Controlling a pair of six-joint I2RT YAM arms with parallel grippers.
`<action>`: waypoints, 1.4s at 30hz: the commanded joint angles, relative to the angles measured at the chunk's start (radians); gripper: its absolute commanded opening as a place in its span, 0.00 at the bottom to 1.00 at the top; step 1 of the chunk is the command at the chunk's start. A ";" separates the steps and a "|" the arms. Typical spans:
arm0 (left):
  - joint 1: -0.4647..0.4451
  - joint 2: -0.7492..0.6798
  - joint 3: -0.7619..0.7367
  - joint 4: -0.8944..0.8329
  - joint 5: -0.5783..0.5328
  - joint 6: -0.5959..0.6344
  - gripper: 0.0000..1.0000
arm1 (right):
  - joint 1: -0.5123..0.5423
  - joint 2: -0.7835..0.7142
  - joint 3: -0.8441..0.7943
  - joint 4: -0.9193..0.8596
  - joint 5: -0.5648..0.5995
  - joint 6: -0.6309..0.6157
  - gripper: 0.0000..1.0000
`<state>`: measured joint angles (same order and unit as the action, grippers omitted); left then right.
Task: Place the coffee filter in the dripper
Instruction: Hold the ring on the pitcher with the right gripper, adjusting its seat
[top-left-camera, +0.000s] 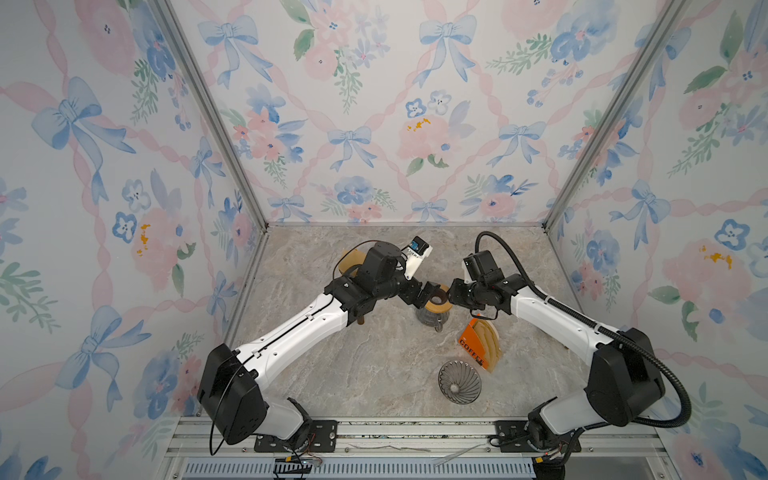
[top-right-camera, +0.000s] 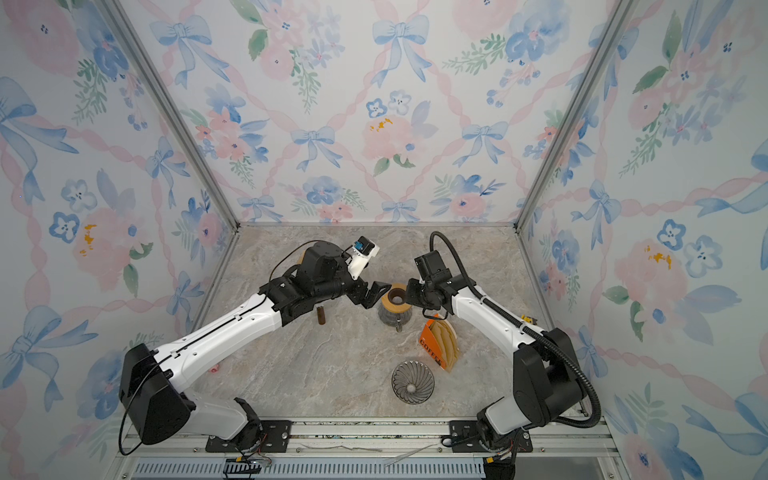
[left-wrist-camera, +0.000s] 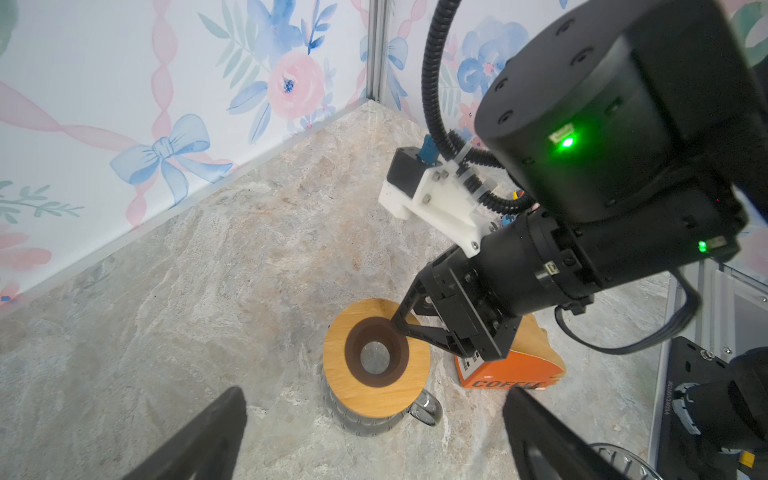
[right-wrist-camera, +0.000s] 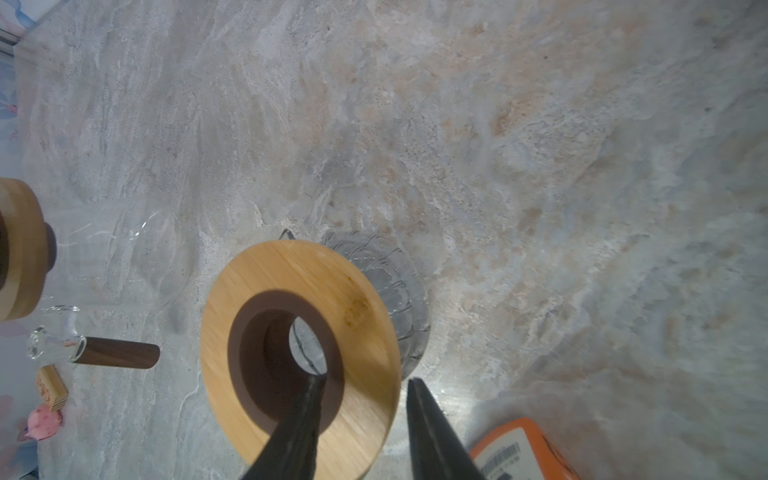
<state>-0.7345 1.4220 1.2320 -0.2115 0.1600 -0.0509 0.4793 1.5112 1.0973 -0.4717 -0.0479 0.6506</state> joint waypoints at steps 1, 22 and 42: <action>-0.006 -0.021 -0.014 0.006 -0.008 0.021 0.98 | -0.007 -0.012 -0.013 -0.020 0.037 0.014 0.38; -0.007 -0.025 -0.014 0.005 0.000 0.020 0.98 | -0.005 0.010 -0.019 0.040 -0.050 0.010 0.31; -0.009 -0.028 -0.014 0.005 0.001 0.017 0.98 | 0.023 0.027 0.014 0.017 -0.023 -0.019 0.37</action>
<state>-0.7376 1.4212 1.2320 -0.2115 0.1604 -0.0509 0.4931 1.5143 1.0901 -0.4530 -0.0414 0.6430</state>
